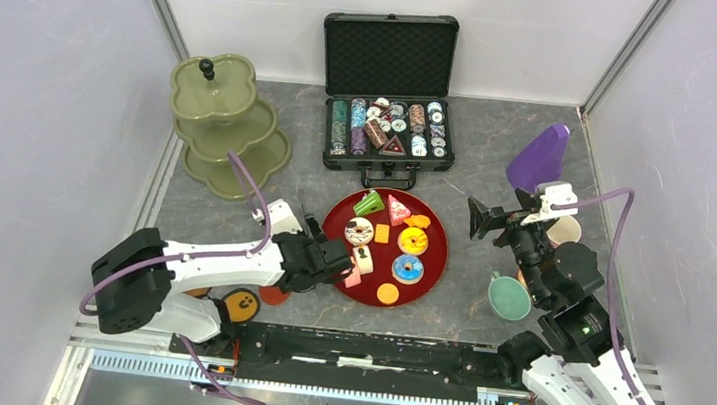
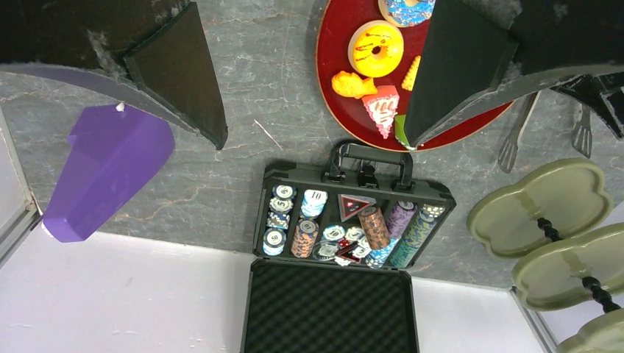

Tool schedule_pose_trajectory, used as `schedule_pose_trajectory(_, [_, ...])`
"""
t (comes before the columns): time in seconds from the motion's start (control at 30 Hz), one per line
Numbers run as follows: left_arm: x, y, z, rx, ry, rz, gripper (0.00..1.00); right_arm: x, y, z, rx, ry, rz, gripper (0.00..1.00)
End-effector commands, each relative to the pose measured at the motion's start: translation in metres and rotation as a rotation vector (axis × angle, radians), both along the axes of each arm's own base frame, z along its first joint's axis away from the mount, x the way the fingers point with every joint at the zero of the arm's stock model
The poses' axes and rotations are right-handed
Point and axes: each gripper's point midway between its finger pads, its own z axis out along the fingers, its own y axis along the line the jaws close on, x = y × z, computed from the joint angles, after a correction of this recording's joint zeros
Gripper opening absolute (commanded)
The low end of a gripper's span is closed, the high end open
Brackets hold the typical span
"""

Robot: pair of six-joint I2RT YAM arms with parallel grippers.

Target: Serve the afternoon tea

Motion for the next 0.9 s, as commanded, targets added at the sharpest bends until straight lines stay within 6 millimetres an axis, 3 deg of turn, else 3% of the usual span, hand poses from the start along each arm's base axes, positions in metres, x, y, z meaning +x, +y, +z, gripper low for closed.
schedule_pose_trajectory(0.0, [0.011, 0.000, -0.001, 0.013, -0.023, 0.002, 0.98, 0.001, -0.001, 0.003, -0.002, -0.026, -0.006, 0.98])
schedule_pose_trajectory(0.33, [0.017, 0.008, -0.019, 0.060, 0.012, 0.035, 0.91, 0.003, -0.003, -0.003, -0.018, -0.017, -0.024, 0.98])
schedule_pose_trajectory(0.87, [0.025, 0.014, -0.036, 0.162, 0.028, 0.032, 0.89, 0.005, -0.006, -0.012, -0.029, -0.008, -0.040, 0.98])
